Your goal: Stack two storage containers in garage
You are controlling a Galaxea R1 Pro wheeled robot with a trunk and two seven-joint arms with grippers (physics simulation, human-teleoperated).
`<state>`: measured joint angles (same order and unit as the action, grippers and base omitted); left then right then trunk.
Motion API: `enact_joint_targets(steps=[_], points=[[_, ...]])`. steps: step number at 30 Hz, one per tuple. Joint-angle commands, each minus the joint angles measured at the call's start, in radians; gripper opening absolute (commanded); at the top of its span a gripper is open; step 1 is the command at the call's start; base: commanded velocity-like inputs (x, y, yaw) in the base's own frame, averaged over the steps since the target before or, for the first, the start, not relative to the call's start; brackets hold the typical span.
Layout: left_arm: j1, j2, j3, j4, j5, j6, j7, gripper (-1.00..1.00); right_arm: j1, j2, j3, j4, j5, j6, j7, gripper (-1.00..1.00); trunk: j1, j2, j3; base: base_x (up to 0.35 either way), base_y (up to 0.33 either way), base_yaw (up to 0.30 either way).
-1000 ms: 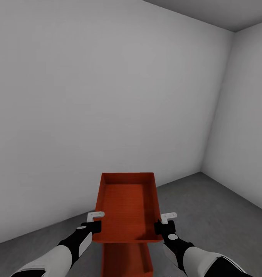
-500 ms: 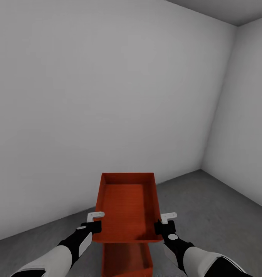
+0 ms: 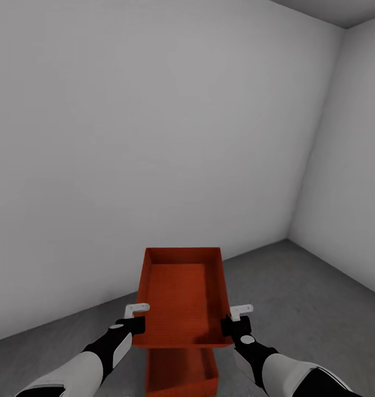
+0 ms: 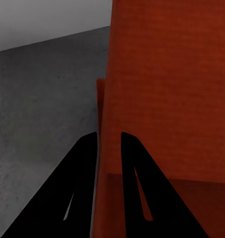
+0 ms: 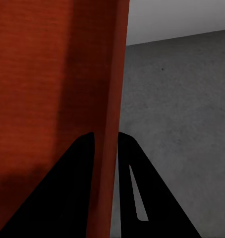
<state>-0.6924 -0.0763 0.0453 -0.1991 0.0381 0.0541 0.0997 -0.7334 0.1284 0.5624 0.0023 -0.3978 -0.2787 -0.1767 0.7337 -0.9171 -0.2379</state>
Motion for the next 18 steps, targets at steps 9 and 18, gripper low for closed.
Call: enact_joint_targets(steps=[9, 18], points=[[-0.001, 0.0, 0.063, -0.014, 0.031, -0.074, 0.019, -1.0, 0.0, 0.0, -0.032, -0.001, 0.01, 0.001, 0.006, -1.0, 0.0, -0.001, -0.016, 0.0, 0.0, 0.0], [-0.001, 0.0, 0.062, -0.013, 0.031, -0.074, 0.019, -1.0, 0.0, 0.0, -0.032, -0.001, 0.009, 0.001, 0.006, -1.0, 0.0, -0.001, -0.03, 0.0, 0.0, 0.0]])
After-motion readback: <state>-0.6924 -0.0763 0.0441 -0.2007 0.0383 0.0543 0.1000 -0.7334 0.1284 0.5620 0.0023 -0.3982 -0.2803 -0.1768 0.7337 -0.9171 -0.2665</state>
